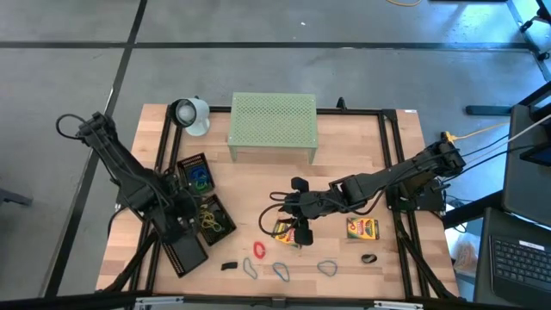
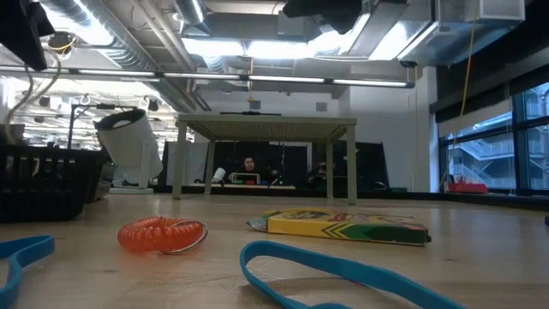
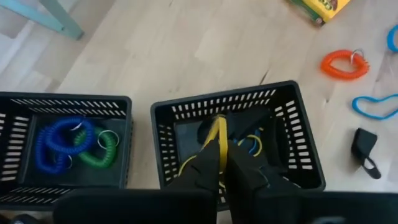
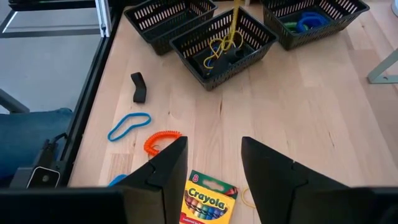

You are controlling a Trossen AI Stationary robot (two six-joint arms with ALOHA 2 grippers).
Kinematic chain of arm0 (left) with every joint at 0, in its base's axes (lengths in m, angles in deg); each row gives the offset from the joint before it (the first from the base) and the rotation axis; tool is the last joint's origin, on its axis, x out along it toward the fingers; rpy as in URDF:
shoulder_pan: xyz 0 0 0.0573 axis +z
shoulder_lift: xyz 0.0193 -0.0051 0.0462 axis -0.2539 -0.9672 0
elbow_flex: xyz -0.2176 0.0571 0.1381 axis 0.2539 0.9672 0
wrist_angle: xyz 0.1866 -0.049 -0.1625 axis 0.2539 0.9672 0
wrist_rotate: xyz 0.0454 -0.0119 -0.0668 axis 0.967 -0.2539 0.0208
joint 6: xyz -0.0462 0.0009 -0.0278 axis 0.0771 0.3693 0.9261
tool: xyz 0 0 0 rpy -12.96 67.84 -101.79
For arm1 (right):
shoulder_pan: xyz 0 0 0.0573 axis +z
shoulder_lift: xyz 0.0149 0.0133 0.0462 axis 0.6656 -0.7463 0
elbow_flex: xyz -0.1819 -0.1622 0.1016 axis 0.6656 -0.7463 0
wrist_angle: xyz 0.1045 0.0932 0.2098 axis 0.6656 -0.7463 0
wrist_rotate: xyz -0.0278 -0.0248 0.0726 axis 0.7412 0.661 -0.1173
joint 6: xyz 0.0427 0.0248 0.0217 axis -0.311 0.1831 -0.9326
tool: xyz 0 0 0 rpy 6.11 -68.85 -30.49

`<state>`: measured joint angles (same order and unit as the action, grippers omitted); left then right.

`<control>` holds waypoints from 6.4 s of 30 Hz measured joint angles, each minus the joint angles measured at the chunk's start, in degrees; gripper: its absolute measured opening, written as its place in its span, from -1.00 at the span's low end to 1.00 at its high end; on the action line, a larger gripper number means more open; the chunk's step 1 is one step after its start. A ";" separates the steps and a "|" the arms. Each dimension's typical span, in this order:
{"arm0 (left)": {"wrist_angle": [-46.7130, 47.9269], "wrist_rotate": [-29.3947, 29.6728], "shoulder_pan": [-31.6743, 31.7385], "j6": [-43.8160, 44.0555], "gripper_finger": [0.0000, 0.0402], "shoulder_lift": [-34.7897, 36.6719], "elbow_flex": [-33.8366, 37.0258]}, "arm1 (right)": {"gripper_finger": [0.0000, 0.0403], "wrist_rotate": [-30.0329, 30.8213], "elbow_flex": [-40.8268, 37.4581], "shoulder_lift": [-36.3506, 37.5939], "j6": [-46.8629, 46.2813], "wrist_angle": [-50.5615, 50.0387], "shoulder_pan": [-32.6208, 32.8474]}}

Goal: Pick & Place Office Desk Supplies
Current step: Put the yellow rubber band into the middle black bin

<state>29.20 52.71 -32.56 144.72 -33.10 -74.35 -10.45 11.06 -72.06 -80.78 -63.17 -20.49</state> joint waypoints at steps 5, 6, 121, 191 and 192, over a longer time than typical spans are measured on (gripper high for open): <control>0.03 -2.05 0.00 0.00 -0.85 -2.94 0.00 | -0.24 0.00 0.00 -0.02 0.03 -0.02 0.00; 0.01 -2.79 0.00 0.09 -0.82 -3.53 0.00 | -0.24 0.00 0.00 -0.02 0.04 -0.02 0.00; -73.43 11.99 4.42 -62.38 0.01 -10.39 -0.02 | -0.98 15.52 9.29 -8.79 18.46 18.57 8.47; -22.61 6.46 3.80 -13.60 -0.98 -11.28 -0.02 | 0.05 16.84 9.31 -3.32 -0.15 -8.07 9.03; -19.46 5.02 3.80 -11.38 -0.98 -11.29 -0.01 | 0.04 16.91 9.31 -3.32 -0.11 -8.10 9.03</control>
<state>9.74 57.73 -28.75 133.33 -44.39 -74.36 6.46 20.37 -75.38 -80.89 -71.27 -11.46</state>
